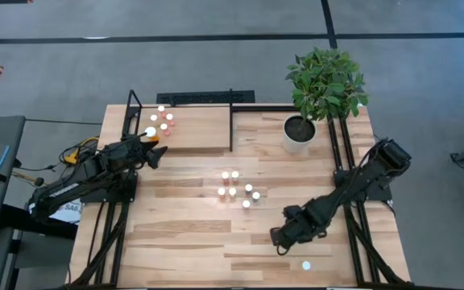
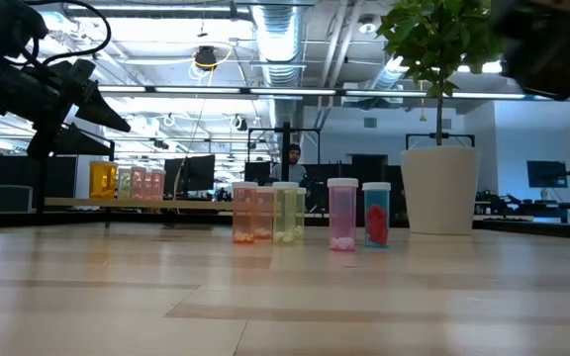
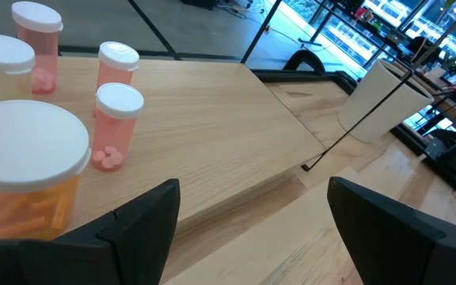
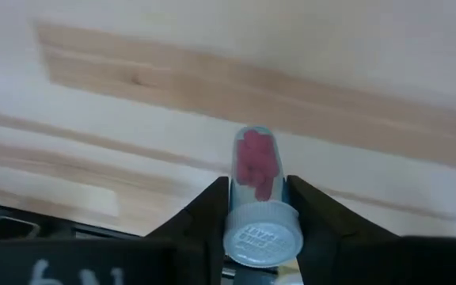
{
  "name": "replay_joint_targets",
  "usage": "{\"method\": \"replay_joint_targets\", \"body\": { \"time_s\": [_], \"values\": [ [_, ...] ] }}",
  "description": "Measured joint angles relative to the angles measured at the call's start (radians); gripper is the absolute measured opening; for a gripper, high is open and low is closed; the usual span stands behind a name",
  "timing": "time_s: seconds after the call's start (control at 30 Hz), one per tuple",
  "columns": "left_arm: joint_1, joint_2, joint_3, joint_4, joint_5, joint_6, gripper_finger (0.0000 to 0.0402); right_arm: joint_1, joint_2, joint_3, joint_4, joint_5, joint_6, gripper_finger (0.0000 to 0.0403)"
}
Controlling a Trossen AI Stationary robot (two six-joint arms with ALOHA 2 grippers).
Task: Pick and place medicine bottles onto shelf by color
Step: Move the blue pill bottle to the center
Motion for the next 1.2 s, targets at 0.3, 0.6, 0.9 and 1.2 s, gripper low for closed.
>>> {"method": "replay_joint_targets", "body": {
  "time_s": [0.3,0.6,0.9,1.2],
  "values": [
    [0.000,0.000,0.000,0.000,0.000,0.000,0.0309,-0.108,0.051,0.068,-0.024,0.005,-0.136,0.0129],
    [0.000,0.000,0.000,0.000,0.000,0.000,0.0309,-0.205,0.278,0.378,-0.235,-0.032,-0.373,0.0132],
    [0.000,0.000,0.000,0.000,0.000,0.000,0.0309,-0.302,0.425,0.606,-0.343,-0.020,-0.514,0.0142],
    [0.000,0.000,0.000,0.000,0.000,0.000,0.0309,-0.362,0.508,0.692,-0.390,-0.035,-0.548,0.0138]
  ]
}}
